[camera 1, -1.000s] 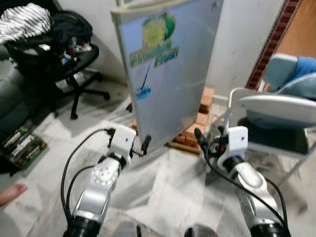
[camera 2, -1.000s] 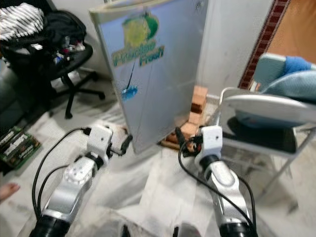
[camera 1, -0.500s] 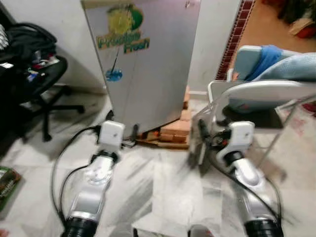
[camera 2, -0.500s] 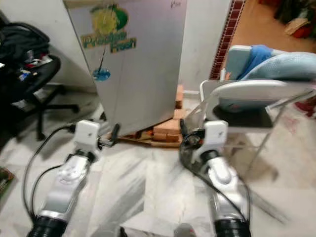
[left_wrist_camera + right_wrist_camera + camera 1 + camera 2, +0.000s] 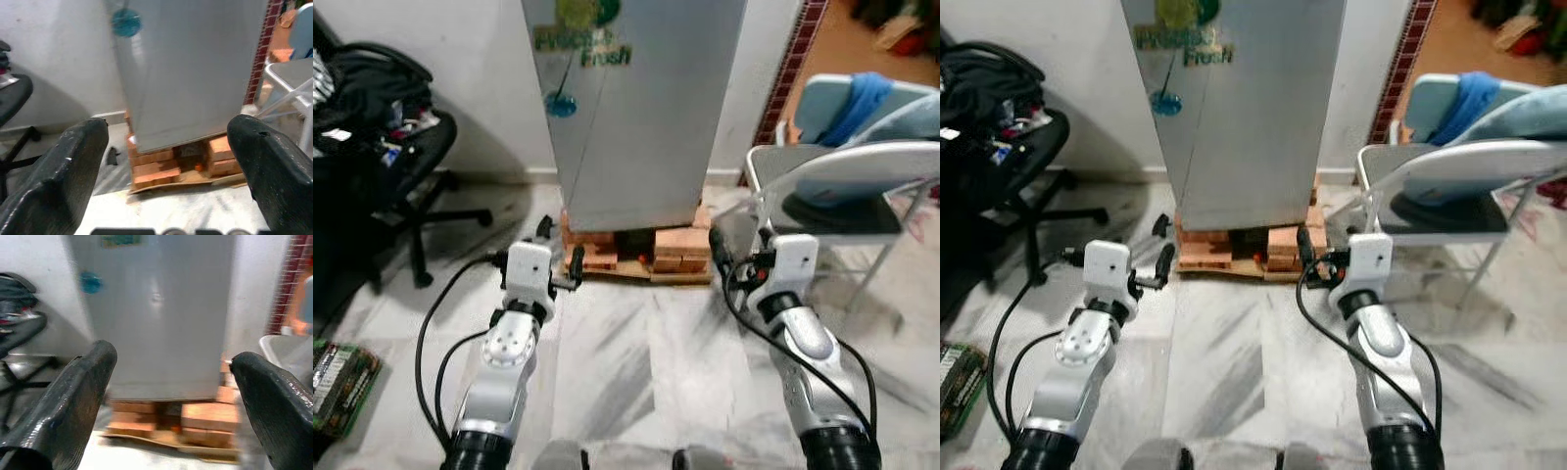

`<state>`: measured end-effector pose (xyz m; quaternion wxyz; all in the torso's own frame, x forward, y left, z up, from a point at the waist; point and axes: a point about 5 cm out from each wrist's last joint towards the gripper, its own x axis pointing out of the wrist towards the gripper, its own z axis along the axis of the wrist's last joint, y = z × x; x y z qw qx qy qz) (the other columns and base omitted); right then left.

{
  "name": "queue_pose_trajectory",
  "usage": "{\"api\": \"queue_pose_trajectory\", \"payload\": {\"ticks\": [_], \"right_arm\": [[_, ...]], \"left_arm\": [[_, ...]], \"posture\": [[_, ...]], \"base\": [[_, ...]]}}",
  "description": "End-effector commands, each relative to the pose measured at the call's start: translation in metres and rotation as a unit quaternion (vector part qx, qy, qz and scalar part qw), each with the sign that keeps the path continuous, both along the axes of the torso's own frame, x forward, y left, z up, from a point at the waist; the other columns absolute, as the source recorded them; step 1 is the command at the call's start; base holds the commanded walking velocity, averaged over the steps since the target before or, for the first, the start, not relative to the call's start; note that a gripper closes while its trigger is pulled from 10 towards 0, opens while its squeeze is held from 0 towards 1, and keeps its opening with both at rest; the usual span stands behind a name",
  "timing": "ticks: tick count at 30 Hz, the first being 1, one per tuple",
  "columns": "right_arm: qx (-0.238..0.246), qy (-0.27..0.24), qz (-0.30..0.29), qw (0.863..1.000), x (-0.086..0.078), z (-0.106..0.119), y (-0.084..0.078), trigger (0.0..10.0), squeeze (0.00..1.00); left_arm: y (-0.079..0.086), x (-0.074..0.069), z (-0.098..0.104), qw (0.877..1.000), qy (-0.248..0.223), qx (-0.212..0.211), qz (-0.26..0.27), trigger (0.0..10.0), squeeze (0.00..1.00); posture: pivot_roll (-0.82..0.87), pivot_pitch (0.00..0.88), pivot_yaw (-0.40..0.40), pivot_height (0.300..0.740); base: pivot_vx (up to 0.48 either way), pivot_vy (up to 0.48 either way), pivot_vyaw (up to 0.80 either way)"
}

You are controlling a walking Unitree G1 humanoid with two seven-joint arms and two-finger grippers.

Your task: Restocking fridge

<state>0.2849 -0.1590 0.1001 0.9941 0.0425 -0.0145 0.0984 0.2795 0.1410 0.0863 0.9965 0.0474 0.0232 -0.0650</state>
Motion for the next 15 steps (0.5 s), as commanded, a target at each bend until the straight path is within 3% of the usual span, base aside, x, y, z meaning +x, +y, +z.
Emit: {"api": "queue_pose_trajectory", "payload": {"ticks": [1,12,15], "right_arm": [[-0.008,0.0,-0.003,1.0,0.001,0.0,-0.003,10.0,0.0],[-0.001,0.005,0.006,1.0,0.003,-0.004,0.008,10.0,0.0],[0.001,0.012,0.005,1.0,0.002,-0.007,0.01,10.0,0.0]], "left_arm": [[0.002,0.0,0.001,1.0,-0.004,-0.005,0.011,10.0,0.0],[0.007,-0.002,0.001,1.0,-0.003,-0.016,0.021,10.0,0.0],[0.005,-0.002,0.001,1.0,-0.002,-0.018,0.016,10.0,0.0]], "posture": [[0.03,0.077,0.045,0.74],[0.04,0.08,0.045,0.74],[0.04,0.079,0.048,0.74]], "base": [[0.0,0.48,0.0],[0.0,0.48,0.0],[0.0,0.48,-0.8]]}}
